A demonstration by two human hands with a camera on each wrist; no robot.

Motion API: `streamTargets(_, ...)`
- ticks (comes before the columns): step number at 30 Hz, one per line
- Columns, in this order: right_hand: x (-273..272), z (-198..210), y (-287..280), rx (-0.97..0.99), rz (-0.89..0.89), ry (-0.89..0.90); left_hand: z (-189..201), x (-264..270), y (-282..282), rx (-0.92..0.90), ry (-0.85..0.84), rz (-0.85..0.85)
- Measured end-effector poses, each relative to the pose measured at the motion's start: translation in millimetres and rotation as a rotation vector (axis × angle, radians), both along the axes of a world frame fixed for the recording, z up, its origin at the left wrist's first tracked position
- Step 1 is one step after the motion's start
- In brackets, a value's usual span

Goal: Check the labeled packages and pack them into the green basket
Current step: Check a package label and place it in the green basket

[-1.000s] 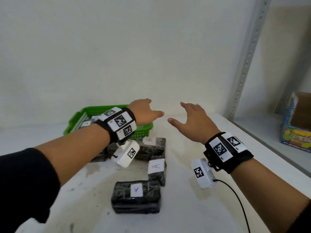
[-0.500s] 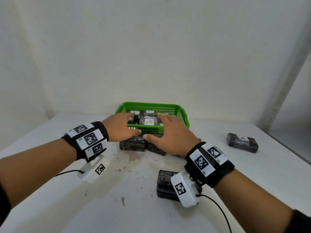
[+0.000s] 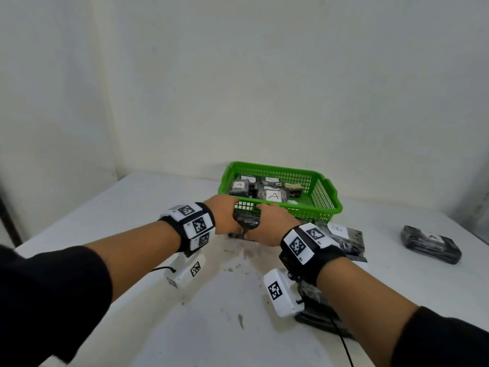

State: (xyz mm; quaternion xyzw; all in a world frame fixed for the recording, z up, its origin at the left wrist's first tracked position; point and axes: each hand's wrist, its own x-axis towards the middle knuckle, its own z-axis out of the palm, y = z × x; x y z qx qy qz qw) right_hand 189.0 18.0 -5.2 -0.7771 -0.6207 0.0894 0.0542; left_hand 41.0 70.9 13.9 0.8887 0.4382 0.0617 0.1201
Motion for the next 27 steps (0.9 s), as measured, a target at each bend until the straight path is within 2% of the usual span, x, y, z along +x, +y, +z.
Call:
streamTargets(7,-1.3,-10.8,26.0,-0.056,-0.011,-0.08,-26.4,5.1,23.6,-0.021,0.012,0.018)
streamTargets(12,-1.0,-11.8,32.1,-0.042,-0.009,-0.221,-38.1,4.8,31.2,-0.004,-0.05,0.045)
streamTargets(15,-2.0,-8.9,33.1,-0.038,-0.014,-0.22,-39.0,2.5,33.5,-0.049,-0.085,0.064)
streamTargets(18,1.3,0.0,31.0,-0.05,-0.009,-0.117,-35.4,-3.2,35.4,-0.08,-0.154,0.055)
streamTargets(21,7.6,10.3,22.9,0.006,0.012,0.031,-32.1,-12.1,40.1,-0.156,-0.297,0.042)
streamTargets(27,19.4,22.4,-9.3,0.295,0.057,0.422,-21.2,-27.5,35.5,-0.42,-0.772,0.052)
